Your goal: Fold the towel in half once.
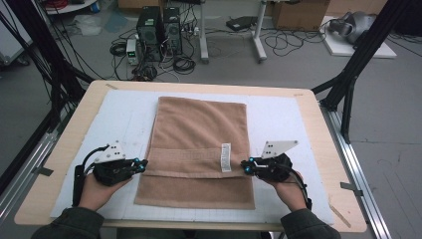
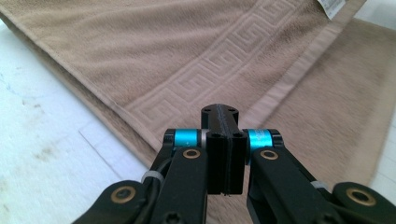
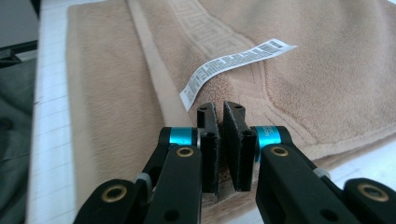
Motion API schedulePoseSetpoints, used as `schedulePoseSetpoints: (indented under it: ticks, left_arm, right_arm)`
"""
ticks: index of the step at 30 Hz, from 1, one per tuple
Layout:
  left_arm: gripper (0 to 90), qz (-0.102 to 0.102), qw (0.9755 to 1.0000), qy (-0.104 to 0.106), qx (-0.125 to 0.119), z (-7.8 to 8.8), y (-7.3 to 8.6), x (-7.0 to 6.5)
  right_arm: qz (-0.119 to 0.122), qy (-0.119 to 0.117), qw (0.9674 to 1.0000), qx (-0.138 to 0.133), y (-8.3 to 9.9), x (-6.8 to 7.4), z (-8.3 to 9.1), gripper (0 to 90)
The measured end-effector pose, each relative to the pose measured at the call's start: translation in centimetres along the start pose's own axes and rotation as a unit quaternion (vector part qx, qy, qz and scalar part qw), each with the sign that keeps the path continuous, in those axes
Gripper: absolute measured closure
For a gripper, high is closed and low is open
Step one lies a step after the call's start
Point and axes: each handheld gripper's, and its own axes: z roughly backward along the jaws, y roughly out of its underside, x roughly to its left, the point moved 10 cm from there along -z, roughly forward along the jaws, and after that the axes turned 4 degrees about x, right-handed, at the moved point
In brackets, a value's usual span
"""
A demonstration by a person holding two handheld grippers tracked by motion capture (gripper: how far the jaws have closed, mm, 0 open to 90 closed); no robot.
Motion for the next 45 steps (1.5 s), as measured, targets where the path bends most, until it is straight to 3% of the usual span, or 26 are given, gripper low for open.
schedulePoseSetpoints:
  ticks: [1,4,8,11,13,15,18,20,24,30,36,41,45]
  left_arm:
    - [89.2,-0.005,0.9999,-0.009,0.007,-0.3,0.4,0.3]
    - [76.3,0.009,0.9997,-0.016,0.018,-1.5,0.9,1.3]
    - [65.5,0.008,0.9991,-0.016,0.038,-3.8,1.2,1.7]
    - [66.1,0.007,0.9978,0.002,0.066,-5.1,1.9,1.3]
    - [72.6,-0.001,0.9981,-0.006,0.061,-5.2,1.9,1.2]
    - [80.1,-0.003,0.998,-0.01,0.062,-5.2,1.9,1.1]
    - [85.7,-0.004,0.9979,-0.019,0.061,-5.1,1.8,1.1]
    - [86.5,-0.004,0.9981,-0.022,0.057,-4.7,1.6,1.1]
    - [86.6,0.004,0.9994,-0.019,0.029,-3.2,0.8,0.9]
    - [86.7,0.009,0.9998,-0.016,-0.001,-1.0,0.4,0.2]
    - [86.7,-0.006,0.9998,-0.014,-0.014,1.4,0.2,-1.4]
    - [86.8,-0.02,0.9997,-0.008,-0.01,3.3,0.9,-3.3]
    - [86.6,-0.023,0.9997,0.002,0.009,3.1,2.8,-4.6]
  right_arm:
    - [0.001,0.0,1.0,0.004,0.2,0.1,-0.1,84.7]
    - [0.001,0.014,0.9987,0.049,1.8,-0.6,-1.2,81.7]
    - [-0.023,0.012,0.9987,0.044,2.6,-1.3,-2.2,69.9]
    - [-0.032,0.01,0.9977,0.059,3.3,-1.7,-3.1,62.9]
    - [-0.037,0.007,0.9975,0.06,3.6,-1.8,-3.4,63.4]
    - [-0.039,0.005,0.9974,0.061,3.8,-1.8,-3.6,66.8]
    - [-0.026,0.005,0.9979,0.059,3.6,-1.6,-3.6,81.3]
    - [-0.018,0.003,0.9978,0.063,3.5,-1.3,-3.6,82.3]
    - [-0.018,0.002,0.999,0.04,2.5,-1.3,-2.5,83.4]
    - [0.005,0.008,0.9998,0.02,0.6,-0.3,-0.8,83.4]
    - [0.024,0.004,0.9997,0.004,-0.6,1.3,0.8,83.4]
    - [0.042,-0.002,0.9991,0.001,-0.7,3.4,2.2,83.4]
    - [0.05,-0.021,0.9985,0.009,0.2,5.2,2.4,83.2]
